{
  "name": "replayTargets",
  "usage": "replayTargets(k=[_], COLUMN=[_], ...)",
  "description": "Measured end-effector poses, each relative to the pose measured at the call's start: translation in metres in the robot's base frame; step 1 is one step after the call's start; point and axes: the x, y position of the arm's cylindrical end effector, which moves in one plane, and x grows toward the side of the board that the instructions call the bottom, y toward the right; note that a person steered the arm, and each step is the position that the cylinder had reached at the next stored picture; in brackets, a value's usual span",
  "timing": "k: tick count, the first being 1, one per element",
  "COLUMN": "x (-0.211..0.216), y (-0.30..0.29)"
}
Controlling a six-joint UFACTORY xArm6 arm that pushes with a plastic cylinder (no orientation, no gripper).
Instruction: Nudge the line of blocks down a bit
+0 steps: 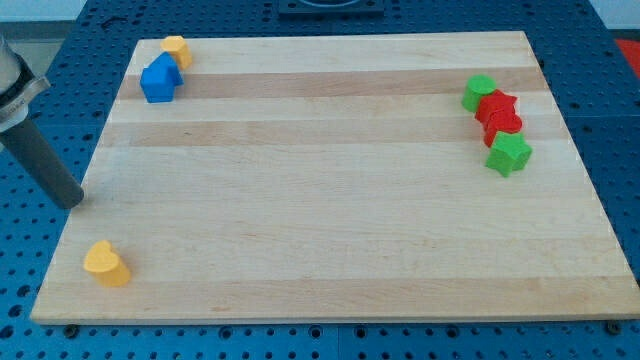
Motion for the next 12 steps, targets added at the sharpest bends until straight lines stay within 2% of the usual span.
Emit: replayTargets(k=[3, 4, 5, 6, 7, 8, 9, 10, 11, 12], x=[-0.014, -0.034, -0.096, -0.113, -0.128, -0.141, -0.240, -0.296, -0.297, -0.296], y=[0.000, 0.000, 0.000, 0.000, 0.047, 0.119, 0.137, 0.135, 0.128, 0.091])
